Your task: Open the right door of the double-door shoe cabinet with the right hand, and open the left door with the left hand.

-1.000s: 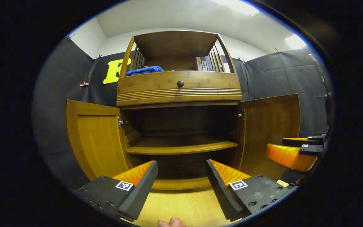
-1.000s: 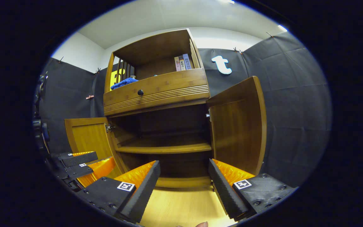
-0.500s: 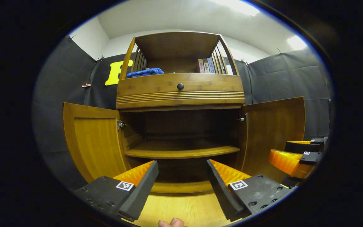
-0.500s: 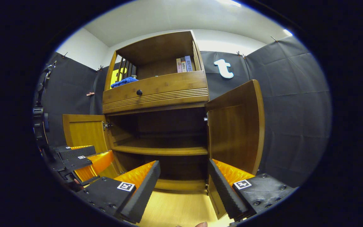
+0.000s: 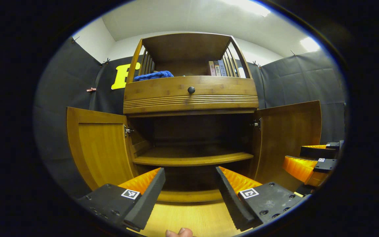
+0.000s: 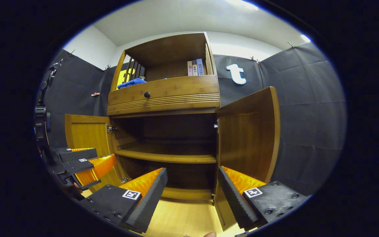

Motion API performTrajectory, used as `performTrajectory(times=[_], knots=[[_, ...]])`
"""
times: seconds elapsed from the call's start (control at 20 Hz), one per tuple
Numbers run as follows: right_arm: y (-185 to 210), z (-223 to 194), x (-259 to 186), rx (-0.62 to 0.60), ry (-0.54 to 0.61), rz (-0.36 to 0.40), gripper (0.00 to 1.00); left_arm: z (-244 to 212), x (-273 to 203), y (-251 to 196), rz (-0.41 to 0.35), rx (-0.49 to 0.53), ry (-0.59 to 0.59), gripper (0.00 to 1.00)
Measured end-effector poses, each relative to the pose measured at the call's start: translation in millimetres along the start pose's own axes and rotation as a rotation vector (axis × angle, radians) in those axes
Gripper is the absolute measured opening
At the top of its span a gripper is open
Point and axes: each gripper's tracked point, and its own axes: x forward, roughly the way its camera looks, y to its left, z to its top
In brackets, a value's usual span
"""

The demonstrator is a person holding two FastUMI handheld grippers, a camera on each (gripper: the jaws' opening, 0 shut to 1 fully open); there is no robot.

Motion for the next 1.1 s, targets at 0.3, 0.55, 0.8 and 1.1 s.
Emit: performTrajectory(times=[0.3,0.55,0.8,1.1], knots=[[0.2,-2.7,-0.4,-0.001,0.011,-0.007,0.98,-2.7,-0.9,-1.8,-0.005,0.006,0.007,0.94],[3.2,-4.1,-2.5,-0.005,0.013,0.0,0.98,-2.6,-1.0,-1.6,-0.006,0.003,0.011,0.94],[3.0,-4.8,-5.3,-0.005,0.016,-0.003,0.98,-4.4,-3.0,-2.0,-0.008,0.001,0.015,0.94],[5.2,-6.0,-7.4,-0.005,0.02,0.002,0.98,-3.2,-4.5,-2.4,-0.003,0.001,0.011,0.94]])
